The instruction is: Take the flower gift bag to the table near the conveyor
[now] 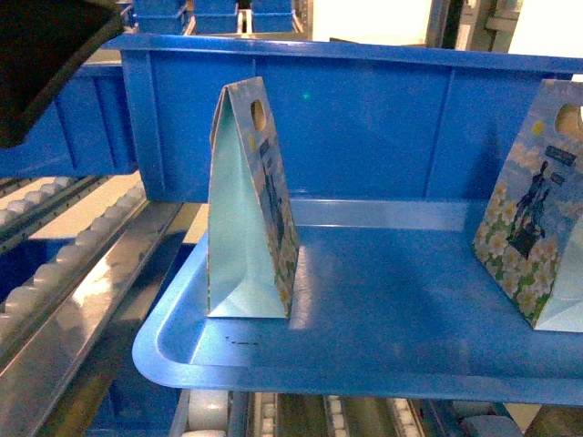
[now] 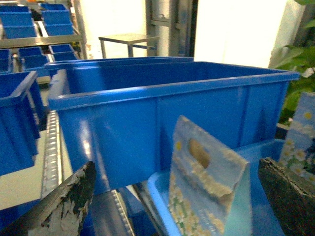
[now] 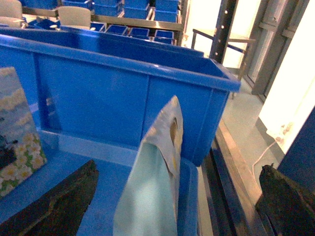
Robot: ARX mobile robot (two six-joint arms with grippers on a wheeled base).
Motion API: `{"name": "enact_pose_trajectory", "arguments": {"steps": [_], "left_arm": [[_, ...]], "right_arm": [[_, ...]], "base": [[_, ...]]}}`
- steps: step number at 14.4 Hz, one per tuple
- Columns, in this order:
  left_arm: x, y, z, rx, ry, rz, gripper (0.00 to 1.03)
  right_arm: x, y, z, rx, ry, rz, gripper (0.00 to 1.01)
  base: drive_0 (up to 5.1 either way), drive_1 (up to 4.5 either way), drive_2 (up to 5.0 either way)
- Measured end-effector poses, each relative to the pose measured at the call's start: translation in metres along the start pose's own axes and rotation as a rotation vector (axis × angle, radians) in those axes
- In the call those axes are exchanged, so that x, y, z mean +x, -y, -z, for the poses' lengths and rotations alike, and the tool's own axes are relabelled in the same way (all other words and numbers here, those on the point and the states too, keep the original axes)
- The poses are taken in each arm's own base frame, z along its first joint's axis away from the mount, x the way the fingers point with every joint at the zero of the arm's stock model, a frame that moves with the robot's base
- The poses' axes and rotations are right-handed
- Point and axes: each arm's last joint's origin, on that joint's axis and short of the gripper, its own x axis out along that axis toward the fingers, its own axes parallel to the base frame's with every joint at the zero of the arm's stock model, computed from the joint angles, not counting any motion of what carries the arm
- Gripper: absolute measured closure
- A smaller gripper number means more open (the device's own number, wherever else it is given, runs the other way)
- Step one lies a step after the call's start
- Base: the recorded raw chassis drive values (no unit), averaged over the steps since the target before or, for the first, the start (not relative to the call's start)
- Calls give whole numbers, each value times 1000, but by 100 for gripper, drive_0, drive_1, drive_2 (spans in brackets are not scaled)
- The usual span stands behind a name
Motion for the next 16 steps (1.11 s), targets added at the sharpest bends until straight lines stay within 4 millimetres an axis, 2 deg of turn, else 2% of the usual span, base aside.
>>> {"name": "enact_pose_trajectory", "arguments": {"steps": [3, 6, 9, 12, 13, 14, 16], "left_arm": [[19, 29, -27, -6, 0, 86, 5], [28, 36, -36, -5, 3, 87, 5], [48, 41, -35, 7, -51, 44, 5], [68, 47, -30, 7, -105, 28, 5], [76, 51, -27, 10, -130, 11, 5], [78, 54, -26, 14, -140, -8, 5], [78, 55, -26, 15, -140, -5, 5]], "right_arm": [[9, -5, -27, 1, 43, -42, 3], [15, -8, -35, 1, 52, -62, 3], [38, -12, -27, -1, -27, -90, 3], [58, -12, -36, -6, -20, -93, 3], [72, -9, -31, -10, -76, -98, 3], [81, -5, -25, -2, -129, -101, 3], [82, -4, -22, 4, -155, -114, 3]], "base": [[0, 0, 0], [0, 0, 0], [0, 0, 0], [0, 0, 0], [0, 0, 0], [0, 0, 0], [0, 0, 0]]}}
